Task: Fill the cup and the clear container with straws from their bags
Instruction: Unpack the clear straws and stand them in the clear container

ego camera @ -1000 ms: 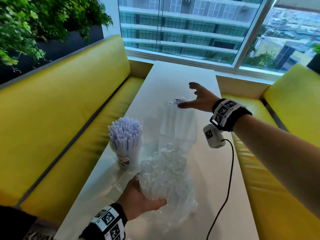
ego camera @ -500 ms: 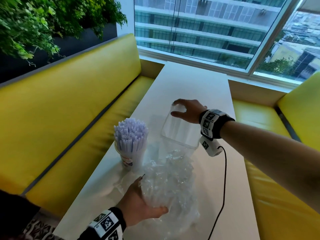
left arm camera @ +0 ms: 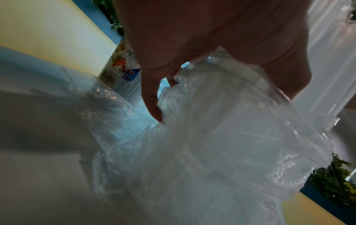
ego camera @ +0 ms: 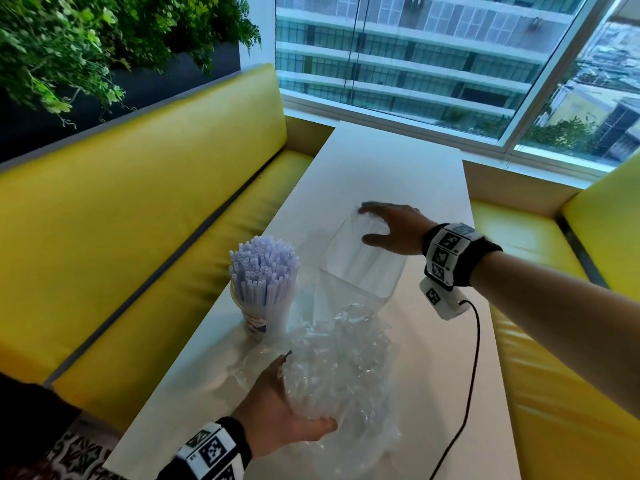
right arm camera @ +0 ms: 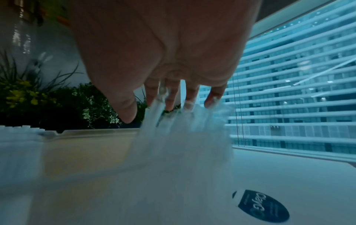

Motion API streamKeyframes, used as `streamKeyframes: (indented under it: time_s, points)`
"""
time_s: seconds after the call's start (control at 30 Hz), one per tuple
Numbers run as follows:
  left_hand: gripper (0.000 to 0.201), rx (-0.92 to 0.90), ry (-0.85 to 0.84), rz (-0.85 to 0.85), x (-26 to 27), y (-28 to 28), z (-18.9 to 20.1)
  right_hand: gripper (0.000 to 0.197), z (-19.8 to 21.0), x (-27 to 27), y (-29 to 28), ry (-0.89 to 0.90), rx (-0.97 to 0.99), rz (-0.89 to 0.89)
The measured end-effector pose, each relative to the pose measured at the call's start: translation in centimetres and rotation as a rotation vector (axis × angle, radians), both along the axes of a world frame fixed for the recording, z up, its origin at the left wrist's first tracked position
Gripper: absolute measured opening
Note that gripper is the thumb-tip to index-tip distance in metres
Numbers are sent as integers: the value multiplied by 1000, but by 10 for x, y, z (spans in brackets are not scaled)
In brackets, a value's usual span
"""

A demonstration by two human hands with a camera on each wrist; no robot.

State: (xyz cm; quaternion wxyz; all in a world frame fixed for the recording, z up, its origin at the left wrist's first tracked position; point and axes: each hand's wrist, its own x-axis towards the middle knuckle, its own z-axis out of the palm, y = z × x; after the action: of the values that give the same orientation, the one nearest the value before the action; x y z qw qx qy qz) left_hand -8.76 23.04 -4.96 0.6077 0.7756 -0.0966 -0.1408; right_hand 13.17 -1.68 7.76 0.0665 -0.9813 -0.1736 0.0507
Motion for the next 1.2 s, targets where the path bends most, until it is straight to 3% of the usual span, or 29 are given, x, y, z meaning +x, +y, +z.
streamKeyframes:
  time_s: [0.13, 0.27, 0.43, 0.53, 0.6, 0.7, 0.8, 0.87, 0.97, 1.2]
  points:
    - [73, 9, -26, -6, 1, -2, 0, 55, 10, 5, 16, -124, 24, 70]
    - [75, 6, -25, -19, 1, -1, 0, 28, 12, 18, 26, -111, 23, 116]
    - [75, 11, -20, -25, 0, 0, -1, 8, 25, 23, 24, -165, 112, -34]
    - [76, 17, -20, -13, 1, 1, -2, 6, 39, 24, 12, -212, 235, -173]
    - [77, 13, -29, -10, 1, 0, -2, 8, 38, 20, 7, -176, 182, -181]
    - [75, 13, -55, -9, 0, 0, -2, 17, 26, 10, 12, -119, -16, -72]
    - [75, 10, -57, -15, 1, 0, -1, 33, 34, -5, 30, -78, 129, 131]
    - [75, 17, -60, -17, 1, 0, -1, 39, 42, -18, 47, 89, 144, 255]
    - [74, 10, -42, -11, 0, 0, -1, 31, 40, -35, 68, 221, 23, 314]
    - [76, 7, -34, -16, 1, 0, -2, 6, 42, -34, 71, 87, 139, 192]
